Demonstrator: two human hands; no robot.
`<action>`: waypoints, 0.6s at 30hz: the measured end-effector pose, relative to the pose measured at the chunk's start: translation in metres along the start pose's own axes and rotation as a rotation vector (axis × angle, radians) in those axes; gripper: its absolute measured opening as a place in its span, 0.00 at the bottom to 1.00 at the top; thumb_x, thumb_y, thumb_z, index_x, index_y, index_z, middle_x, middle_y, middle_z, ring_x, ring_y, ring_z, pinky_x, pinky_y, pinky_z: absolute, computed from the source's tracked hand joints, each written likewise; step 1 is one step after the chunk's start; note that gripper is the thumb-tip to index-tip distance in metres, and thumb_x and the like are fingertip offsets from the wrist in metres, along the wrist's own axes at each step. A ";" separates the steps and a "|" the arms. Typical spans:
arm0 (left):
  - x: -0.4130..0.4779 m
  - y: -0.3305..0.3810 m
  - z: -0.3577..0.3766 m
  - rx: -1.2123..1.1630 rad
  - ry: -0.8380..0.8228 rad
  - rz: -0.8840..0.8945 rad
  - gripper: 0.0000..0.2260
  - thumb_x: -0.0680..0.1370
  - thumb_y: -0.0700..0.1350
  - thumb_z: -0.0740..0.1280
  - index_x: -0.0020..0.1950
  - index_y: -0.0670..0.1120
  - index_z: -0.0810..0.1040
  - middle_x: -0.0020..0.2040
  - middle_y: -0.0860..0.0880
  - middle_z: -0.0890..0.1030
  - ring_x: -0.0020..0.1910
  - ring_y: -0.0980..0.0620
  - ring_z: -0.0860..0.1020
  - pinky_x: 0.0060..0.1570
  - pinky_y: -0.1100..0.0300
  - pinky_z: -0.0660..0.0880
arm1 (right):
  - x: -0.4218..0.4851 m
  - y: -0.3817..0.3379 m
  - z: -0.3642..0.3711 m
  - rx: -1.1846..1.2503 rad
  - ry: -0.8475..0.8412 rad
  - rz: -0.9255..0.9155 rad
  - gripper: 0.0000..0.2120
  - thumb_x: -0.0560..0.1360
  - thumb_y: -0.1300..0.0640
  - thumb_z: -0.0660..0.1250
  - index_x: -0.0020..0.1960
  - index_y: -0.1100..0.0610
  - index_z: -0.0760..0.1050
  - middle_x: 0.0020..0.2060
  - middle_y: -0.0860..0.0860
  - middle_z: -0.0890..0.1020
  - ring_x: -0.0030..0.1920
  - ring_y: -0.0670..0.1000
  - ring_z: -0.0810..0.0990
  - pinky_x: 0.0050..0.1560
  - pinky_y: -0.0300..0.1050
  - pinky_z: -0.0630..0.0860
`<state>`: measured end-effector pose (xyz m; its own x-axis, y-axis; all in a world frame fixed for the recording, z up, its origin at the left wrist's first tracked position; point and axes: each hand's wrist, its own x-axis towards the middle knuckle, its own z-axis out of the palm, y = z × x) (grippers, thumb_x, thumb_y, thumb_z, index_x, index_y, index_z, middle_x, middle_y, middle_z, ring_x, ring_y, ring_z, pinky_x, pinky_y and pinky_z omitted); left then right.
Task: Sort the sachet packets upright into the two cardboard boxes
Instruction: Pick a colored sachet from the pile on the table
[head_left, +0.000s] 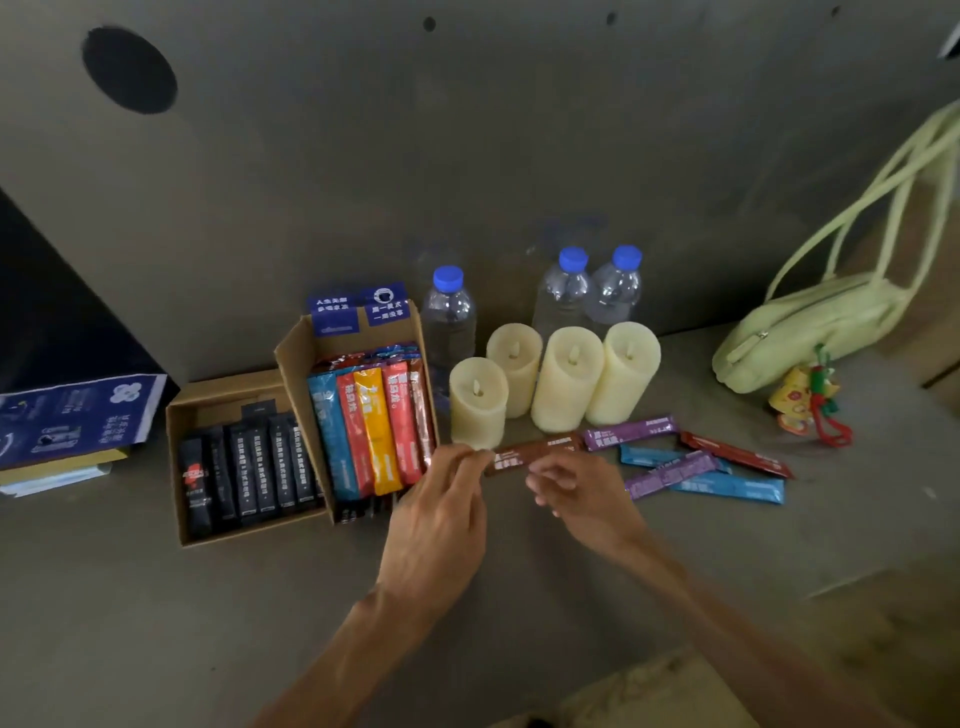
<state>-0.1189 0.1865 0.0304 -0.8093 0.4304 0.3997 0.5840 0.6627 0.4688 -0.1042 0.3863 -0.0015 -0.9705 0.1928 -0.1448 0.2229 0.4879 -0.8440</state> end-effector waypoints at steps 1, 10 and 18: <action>0.003 0.008 0.011 -0.021 -0.025 0.027 0.15 0.76 0.36 0.69 0.61 0.47 0.77 0.59 0.50 0.77 0.49 0.53 0.80 0.39 0.61 0.80 | -0.003 0.009 -0.010 -0.012 0.031 0.014 0.02 0.77 0.55 0.72 0.49 0.51 0.81 0.42 0.47 0.85 0.38 0.43 0.85 0.41 0.38 0.78; 0.057 0.093 0.135 -0.022 -0.422 0.081 0.15 0.80 0.45 0.62 0.66 0.47 0.75 0.65 0.47 0.76 0.62 0.46 0.76 0.61 0.52 0.72 | -0.029 0.078 -0.113 -0.309 0.279 0.190 0.06 0.77 0.58 0.68 0.48 0.53 0.84 0.40 0.41 0.81 0.38 0.39 0.76 0.38 0.29 0.65; 0.072 0.116 0.187 0.156 -0.486 -0.070 0.17 0.80 0.49 0.65 0.68 0.47 0.71 0.63 0.47 0.74 0.63 0.47 0.73 0.64 0.52 0.70 | -0.032 0.112 -0.163 -0.333 0.329 0.322 0.08 0.79 0.58 0.67 0.55 0.55 0.82 0.48 0.46 0.80 0.47 0.45 0.76 0.46 0.36 0.68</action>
<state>-0.1209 0.4086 -0.0340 -0.8034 0.5926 -0.0582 0.5412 0.7675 0.3436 -0.0330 0.5734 -0.0067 -0.7810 0.6052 -0.1539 0.5713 0.5929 -0.5675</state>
